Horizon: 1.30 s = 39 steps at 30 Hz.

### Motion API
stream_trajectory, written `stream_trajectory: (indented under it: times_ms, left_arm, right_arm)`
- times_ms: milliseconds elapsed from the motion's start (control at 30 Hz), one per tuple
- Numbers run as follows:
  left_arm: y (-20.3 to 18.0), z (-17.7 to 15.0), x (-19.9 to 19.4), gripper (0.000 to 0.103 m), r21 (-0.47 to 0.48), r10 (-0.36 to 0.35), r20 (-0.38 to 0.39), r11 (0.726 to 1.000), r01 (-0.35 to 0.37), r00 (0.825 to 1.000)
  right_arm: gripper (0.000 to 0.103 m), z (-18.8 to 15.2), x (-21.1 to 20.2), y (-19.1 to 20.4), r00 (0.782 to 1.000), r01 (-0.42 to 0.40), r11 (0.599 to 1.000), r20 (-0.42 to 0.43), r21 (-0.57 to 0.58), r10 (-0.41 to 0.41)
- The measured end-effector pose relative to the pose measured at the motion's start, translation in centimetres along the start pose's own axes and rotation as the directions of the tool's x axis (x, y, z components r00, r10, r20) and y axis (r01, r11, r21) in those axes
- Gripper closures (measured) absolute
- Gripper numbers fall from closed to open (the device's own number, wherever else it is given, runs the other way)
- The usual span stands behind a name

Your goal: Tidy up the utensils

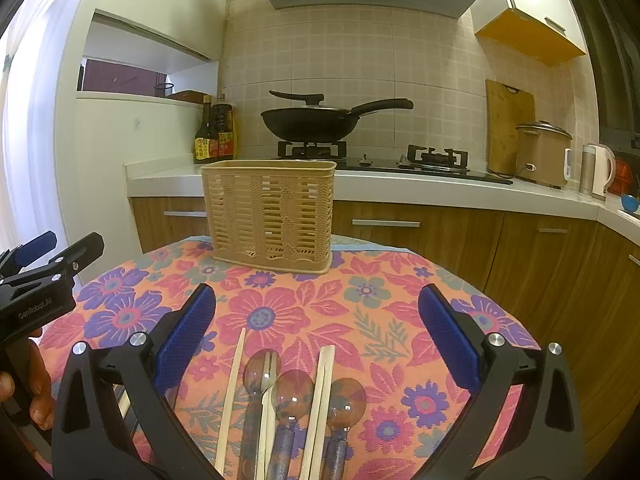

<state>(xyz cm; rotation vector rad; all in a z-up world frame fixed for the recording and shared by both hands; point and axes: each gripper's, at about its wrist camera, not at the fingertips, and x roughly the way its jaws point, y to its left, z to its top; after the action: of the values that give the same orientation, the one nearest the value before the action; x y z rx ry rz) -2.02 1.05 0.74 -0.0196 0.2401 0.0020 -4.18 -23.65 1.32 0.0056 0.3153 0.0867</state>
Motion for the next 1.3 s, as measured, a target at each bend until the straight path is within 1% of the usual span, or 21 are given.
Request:
stream_trajectory:
  times_ms: [833, 1067, 1133, 1167, 1233, 1300]
  left_arm:
    - [-0.2, 0.2, 0.2, 0.007, 0.017, -0.001, -0.018, 1.000, 0.001, 1.000]
    - [-0.1, 0.1, 0.2, 0.007, 0.014, -0.005, -0.017, 1.000, 0.005, 1.000]
    - [0.0, 0.1, 0.3, 0.007, 0.006, -0.019, -0.023, 1.000, 0.019, 1.000]
    - [0.4, 0.1, 0.5, 0.007, -0.009, -0.037, -0.031, 0.999, 0.037, 0.999]
    - [1.1, 0.2, 0.7, 0.007, -0.036, -0.055, -0.050, 0.998, 0.053, 0.997]
    - [2.1, 0.6, 0.9, 0.008, -0.057, -0.082, -0.091, 0.995, 0.077, 0.992]
  right_arm:
    - [0.007, 0.0, 0.2, 0.2, 1.000, 0.003, 1.000, -0.006, -0.003, -0.003]
    - [0.007, -0.3, 0.4, 0.4, 1.000, 0.020, 1.000, -0.013, -0.020, -0.020]
    - [0.007, -0.3, 0.5, 0.5, 0.999, 0.032, 0.999, -0.027, -0.019, -0.033]
    - [0.007, -0.2, 0.8, 0.4, 0.998, 0.055, 0.998, -0.039, -0.011, -0.055]
    - [0.007, 0.0, 1.6, -0.2, 0.989, 0.107, 0.994, -0.098, -0.010, -0.108]
    - [0.007, 0.0, 2.5, -1.0, 0.983, 0.106, 0.994, -0.156, 0.036, -0.100]
